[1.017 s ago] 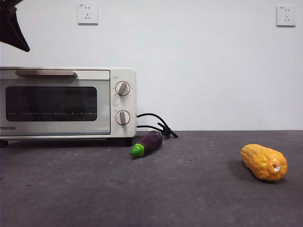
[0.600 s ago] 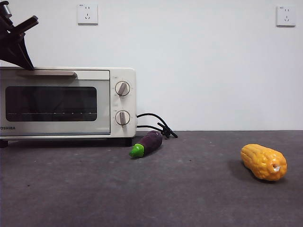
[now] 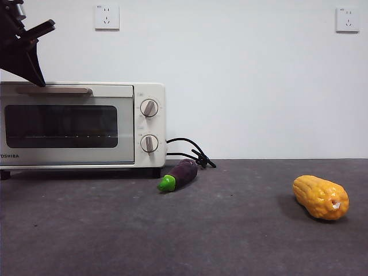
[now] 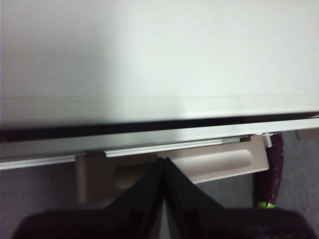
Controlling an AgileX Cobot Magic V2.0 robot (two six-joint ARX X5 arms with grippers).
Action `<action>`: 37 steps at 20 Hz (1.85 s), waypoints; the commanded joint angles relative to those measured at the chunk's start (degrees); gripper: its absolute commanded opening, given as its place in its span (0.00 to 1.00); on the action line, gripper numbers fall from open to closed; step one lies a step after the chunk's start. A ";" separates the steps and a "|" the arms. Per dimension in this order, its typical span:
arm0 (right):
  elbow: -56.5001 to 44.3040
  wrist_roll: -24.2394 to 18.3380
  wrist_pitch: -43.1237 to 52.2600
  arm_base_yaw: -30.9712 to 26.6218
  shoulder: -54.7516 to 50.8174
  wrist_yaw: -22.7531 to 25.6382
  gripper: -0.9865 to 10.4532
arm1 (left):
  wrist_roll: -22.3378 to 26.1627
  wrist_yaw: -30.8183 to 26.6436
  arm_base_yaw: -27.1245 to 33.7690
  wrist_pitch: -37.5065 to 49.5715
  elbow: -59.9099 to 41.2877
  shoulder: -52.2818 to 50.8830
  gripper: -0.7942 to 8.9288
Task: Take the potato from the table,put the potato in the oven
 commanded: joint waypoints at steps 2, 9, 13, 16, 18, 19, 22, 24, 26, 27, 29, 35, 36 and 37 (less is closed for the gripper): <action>0.24 -2.12 -1.90 0.04 -0.55 -0.20 0.09 | 1.60 -3.80 -2.05 -4.02 -1.20 1.31 0.08; 0.24 -3.43 -4.24 0.04 -3.93 0.07 0.09 | 2.93 -8.70 -5.86 -7.76 -1.22 1.31 0.08; 0.24 -3.50 -6.82 0.04 -5.53 0.07 0.09 | 3.34 -10.91 -7.50 -8.83 -1.22 1.31 0.08; 0.24 -4.04 -9.09 0.04 -6.56 0.31 0.09 | 3.50 -11.85 -8.11 -9.84 -1.22 1.31 0.08; 0.24 -3.98 -9.11 0.04 -7.65 0.35 0.09 | 4.26 -13.14 -8.31 -11.02 -1.22 1.31 0.08; 0.24 -3.80 -9.14 0.04 -8.04 0.37 0.09 | 4.52 -13.84 -8.31 -11.85 -1.22 1.31 0.08; 0.24 -3.58 -9.16 0.04 -8.74 0.44 0.09 | 4.96 -15.74 -8.35 -13.25 -1.22 1.31 0.08; 0.24 -3.45 -9.18 0.04 -8.74 0.42 0.09 | 4.94 -15.72 -8.35 -13.62 -1.25 1.31 0.08; 0.24 -3.45 -9.18 0.04 -8.74 0.44 0.09 | 4.94 -15.76 -8.35 -14.34 -1.25 1.31 0.08; 0.24 -3.45 -9.18 0.04 -8.74 0.42 0.09 | 4.94 -16.13 -8.35 -15.04 -1.25 1.33 0.08; 0.24 -3.48 -9.18 0.04 -8.74 0.44 0.09 | 5.51 -17.62 -8.55 -16.46 -1.64 1.33 0.08; 0.24 -3.48 -9.18 0.04 -8.74 0.44 0.09 | 5.92 -18.93 -9.01 -15.54 -6.43 1.33 0.08; 0.24 -3.48 -9.18 0.04 -8.74 0.44 0.09 | 5.92 -18.91 -9.01 -14.88 -7.67 1.33 0.08; 0.24 -3.48 -9.18 0.04 -8.74 0.44 0.09 | 5.92 -18.91 -9.01 -14.03 -9.31 1.33 0.08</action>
